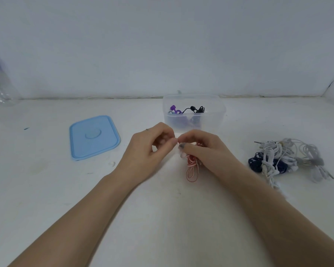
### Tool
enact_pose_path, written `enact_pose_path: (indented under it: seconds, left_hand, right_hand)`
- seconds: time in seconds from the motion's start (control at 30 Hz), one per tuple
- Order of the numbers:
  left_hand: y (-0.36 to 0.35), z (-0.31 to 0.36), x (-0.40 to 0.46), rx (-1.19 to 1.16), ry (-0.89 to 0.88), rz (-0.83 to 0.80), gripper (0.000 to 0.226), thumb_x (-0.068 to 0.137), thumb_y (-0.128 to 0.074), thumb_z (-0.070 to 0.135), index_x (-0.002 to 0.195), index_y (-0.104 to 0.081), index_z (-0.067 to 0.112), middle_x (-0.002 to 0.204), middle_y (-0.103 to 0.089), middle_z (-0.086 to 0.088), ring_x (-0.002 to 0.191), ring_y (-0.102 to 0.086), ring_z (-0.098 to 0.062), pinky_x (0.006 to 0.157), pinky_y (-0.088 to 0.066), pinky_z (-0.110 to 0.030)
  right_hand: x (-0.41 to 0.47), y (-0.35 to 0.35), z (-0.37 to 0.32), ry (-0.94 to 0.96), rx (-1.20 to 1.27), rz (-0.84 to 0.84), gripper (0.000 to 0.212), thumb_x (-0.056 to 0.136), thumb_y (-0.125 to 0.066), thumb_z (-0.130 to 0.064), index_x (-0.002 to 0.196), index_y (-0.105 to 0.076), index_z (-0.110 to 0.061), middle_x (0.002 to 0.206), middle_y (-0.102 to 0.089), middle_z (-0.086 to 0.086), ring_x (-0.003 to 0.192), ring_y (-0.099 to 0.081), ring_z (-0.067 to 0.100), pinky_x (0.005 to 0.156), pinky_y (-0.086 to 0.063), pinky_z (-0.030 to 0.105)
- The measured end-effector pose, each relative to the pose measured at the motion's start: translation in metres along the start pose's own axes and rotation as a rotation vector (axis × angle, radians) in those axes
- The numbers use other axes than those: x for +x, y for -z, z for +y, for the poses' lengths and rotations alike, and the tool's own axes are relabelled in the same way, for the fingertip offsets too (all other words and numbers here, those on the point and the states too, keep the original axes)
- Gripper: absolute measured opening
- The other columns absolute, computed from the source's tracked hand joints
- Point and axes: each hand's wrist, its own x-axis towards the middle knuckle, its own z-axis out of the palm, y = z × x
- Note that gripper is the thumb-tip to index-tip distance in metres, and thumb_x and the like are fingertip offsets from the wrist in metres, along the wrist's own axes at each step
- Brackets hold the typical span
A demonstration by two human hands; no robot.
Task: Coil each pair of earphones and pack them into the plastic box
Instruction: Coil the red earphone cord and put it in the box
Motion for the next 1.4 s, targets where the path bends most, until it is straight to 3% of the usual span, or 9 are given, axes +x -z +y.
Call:
enact_pose_path:
  seconds: [0.2, 0.37, 0.47, 0.67, 0.83, 1.0, 1.1, 1.27, 1.4]
  left_hand:
    - [0.002, 0.0, 0.001, 0.073, 0.035, -0.015, 0.01, 0.098, -0.061, 0.023, 0.089, -0.065, 0.024, 0.079, -0.069, 0.01, 0.074, -0.063, -0.014, 0.064, -0.043, -0.016]
    - [0.031, -0.005, 0.0, 0.135, 0.019, -0.05, 0.026, 0.103, -0.041, 0.026, 0.089, -0.063, 0.025, 0.074, -0.066, 0.011, 0.066, -0.059, -0.017, 0.066, -0.048, -0.035]
    - [0.047, -0.009, -0.004, 0.144, 0.093, -0.102, 0.027, 0.094, -0.038, 0.024, 0.081, -0.062, 0.023, 0.066, -0.06, 0.003, 0.064, -0.055, -0.024, 0.063, -0.046, -0.041]
    - [0.069, -0.016, -0.009, 0.199, 0.266, -0.25, 0.018, 0.073, -0.049, 0.024, 0.071, -0.067, 0.022, 0.055, -0.05, 0.011, 0.053, -0.041, -0.006, 0.053, -0.032, -0.017]
    - [0.076, -0.025, -0.013, 0.209, 0.335, -0.4, 0.008, 0.076, -0.072, 0.019, 0.075, -0.069, 0.026, 0.058, -0.047, 0.013, 0.057, -0.041, -0.005, 0.063, -0.039, -0.027]
    - [0.07, -0.021, -0.013, 0.27, 0.276, -0.431, 0.014, 0.074, -0.072, 0.015, 0.069, -0.065, 0.025, 0.06, -0.054, 0.013, 0.059, -0.047, -0.005, 0.064, -0.043, -0.027]
    - [0.066, -0.018, -0.012, 0.298, 0.18, -0.39, 0.02, 0.08, -0.072, 0.012, 0.071, -0.062, 0.027, 0.067, -0.058, 0.012, 0.062, -0.048, -0.006, 0.063, -0.041, -0.021]
    - [0.04, -0.002, -0.013, 0.24, 0.016, -0.269, 0.015, 0.091, -0.065, 0.011, 0.086, -0.06, 0.024, 0.07, -0.057, 0.018, 0.064, -0.05, -0.006, 0.059, -0.036, -0.013]
    - [0.028, 0.0, -0.013, 0.207, -0.013, -0.24, 0.014, 0.095, -0.064, 0.012, 0.091, -0.058, 0.025, 0.073, -0.058, 0.026, 0.062, -0.049, -0.008, 0.058, -0.036, -0.012]
  right_hand:
    - [0.0, -0.005, 0.004, 0.029, -0.071, -0.01, 0.006, 0.09, -0.073, -0.016, 0.093, -0.073, -0.012, 0.08, -0.075, 0.005, 0.071, -0.066, 0.013, 0.069, -0.053, 0.024]
    - [0.001, -0.007, 0.002, 0.007, 0.011, 0.038, 0.004, 0.09, -0.072, -0.011, 0.087, -0.073, -0.01, 0.072, -0.073, -0.001, 0.079, -0.076, 0.015, 0.066, -0.051, 0.017]
    - [0.0, -0.007, 0.001, -0.014, 0.017, 0.042, 0.002, 0.089, -0.073, -0.011, 0.088, -0.073, -0.009, 0.074, -0.074, 0.003, 0.068, -0.071, 0.01, 0.065, -0.052, 0.02]
    - [-0.001, -0.005, -0.001, -0.032, 0.02, 0.04, 0.004, 0.086, -0.076, -0.011, 0.088, -0.074, -0.009, 0.071, -0.073, 0.005, 0.064, -0.066, 0.014, 0.064, -0.054, 0.026]
    - [-0.001, -0.005, 0.0, -0.021, 0.015, 0.032, 0.012, 0.088, -0.071, -0.007, 0.096, -0.075, -0.015, 0.073, -0.075, 0.006, 0.065, -0.067, 0.014, 0.063, -0.051, 0.023]
    - [-0.003, -0.005, -0.004, -0.02, 0.026, 0.018, 0.017, 0.093, -0.062, -0.001, 0.098, -0.076, -0.008, 0.082, -0.077, 0.011, 0.06, -0.066, 0.007, 0.057, -0.048, 0.015]
    - [-0.004, -0.006, -0.005, -0.021, 0.047, 0.022, 0.015, 0.091, -0.061, 0.003, 0.094, -0.075, -0.002, 0.084, -0.077, 0.015, 0.06, -0.067, 0.01, 0.055, -0.05, 0.018]
    - [-0.003, -0.006, -0.004, 0.006, 0.043, 0.021, 0.008, 0.087, -0.067, 0.003, 0.087, -0.073, -0.003, 0.068, -0.074, 0.0, 0.06, -0.065, 0.014, 0.054, -0.05, 0.021]
    - [-0.003, -0.005, -0.005, -0.008, 0.082, 0.015, 0.024, 0.09, -0.06, 0.002, 0.1, -0.076, -0.013, 0.08, -0.074, 0.008, 0.068, -0.065, 0.017, 0.071, -0.055, 0.03]
